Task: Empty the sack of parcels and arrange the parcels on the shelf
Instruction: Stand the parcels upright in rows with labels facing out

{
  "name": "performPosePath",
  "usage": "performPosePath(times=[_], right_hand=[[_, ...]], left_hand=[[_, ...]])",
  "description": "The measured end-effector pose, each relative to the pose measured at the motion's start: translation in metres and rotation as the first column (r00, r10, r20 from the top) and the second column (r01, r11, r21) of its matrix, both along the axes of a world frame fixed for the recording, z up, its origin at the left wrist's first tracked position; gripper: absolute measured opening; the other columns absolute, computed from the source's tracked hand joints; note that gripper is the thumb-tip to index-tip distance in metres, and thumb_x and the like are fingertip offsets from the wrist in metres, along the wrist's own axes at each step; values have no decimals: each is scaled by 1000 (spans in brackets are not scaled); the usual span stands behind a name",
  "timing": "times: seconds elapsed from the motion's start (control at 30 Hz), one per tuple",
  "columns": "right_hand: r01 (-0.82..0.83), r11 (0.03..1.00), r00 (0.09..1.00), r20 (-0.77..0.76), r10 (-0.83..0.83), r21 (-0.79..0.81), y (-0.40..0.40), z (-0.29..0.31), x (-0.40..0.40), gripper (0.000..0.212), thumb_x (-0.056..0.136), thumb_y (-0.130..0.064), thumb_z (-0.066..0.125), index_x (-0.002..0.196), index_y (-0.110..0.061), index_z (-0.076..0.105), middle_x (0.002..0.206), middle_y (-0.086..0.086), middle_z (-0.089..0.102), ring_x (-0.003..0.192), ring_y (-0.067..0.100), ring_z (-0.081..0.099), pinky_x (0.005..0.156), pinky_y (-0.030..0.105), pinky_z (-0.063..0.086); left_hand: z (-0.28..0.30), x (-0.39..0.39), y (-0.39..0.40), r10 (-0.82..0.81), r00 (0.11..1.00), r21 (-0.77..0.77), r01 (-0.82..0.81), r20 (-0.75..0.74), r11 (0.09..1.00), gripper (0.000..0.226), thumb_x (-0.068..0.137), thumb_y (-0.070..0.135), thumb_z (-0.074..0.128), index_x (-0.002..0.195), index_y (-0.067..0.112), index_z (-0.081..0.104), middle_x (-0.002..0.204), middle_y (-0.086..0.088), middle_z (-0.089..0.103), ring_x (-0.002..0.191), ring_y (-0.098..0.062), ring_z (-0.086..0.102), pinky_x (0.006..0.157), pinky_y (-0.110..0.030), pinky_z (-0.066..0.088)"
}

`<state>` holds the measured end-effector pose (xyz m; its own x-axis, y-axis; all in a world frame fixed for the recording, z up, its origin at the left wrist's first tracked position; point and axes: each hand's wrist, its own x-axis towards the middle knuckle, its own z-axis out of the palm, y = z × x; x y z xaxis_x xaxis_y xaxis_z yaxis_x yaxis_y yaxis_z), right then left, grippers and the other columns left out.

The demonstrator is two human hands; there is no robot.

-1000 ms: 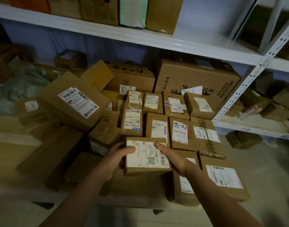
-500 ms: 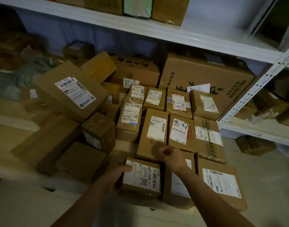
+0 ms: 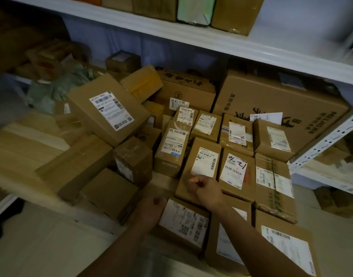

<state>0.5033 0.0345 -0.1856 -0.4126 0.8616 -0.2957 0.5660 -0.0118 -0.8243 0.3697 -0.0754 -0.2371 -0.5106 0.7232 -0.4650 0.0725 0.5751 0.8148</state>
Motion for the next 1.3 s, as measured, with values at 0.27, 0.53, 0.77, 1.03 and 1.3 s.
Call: performPosePath(times=[0.27,0.53,0.77,1.03,1.3], right_hand=[[-131,990,988,-90,127,-42,-3,17,-57,43,89,-20,64,130,-23,51,114,-7,55,110,12,54,84,20,46],[-192,981,977,-93,191,1,-11,31,-134,82,78,-41,73,146,-21,32,128,-14,35,127,10,37,101,21,32],[-79,991,974,219,55,105,7,31,-139,114,55,-52,80,149,-22,22,139,7,36,129,27,40,104,37,39],[206,920,894,-318,-315,-333,15,48,-90,25,93,-25,49,117,-18,56,100,7,70,83,14,66,63,26,46],[200,880,932,-194,-307,-432,11,29,-76,35,87,-39,44,110,-19,62,105,7,71,97,22,62,70,32,45]], left_hand=[[56,-94,21,341,813,70,-350,-472,934,94,62,30,85,137,4,34,137,-18,38,126,-33,38,100,-43,38],[40,-124,17,73,941,152,-24,-330,988,117,38,61,79,138,21,35,133,1,47,123,-16,48,98,-33,44],[58,-128,25,-183,946,198,240,-268,951,97,70,32,79,148,24,23,145,6,35,134,-16,35,106,-42,38],[65,-165,29,80,933,102,-123,352,987,33,93,32,53,122,15,58,109,-6,65,97,-21,62,80,-38,52],[52,-162,27,-17,736,133,-99,677,986,50,74,43,68,115,16,64,119,-12,65,109,-32,61,98,-53,46]])
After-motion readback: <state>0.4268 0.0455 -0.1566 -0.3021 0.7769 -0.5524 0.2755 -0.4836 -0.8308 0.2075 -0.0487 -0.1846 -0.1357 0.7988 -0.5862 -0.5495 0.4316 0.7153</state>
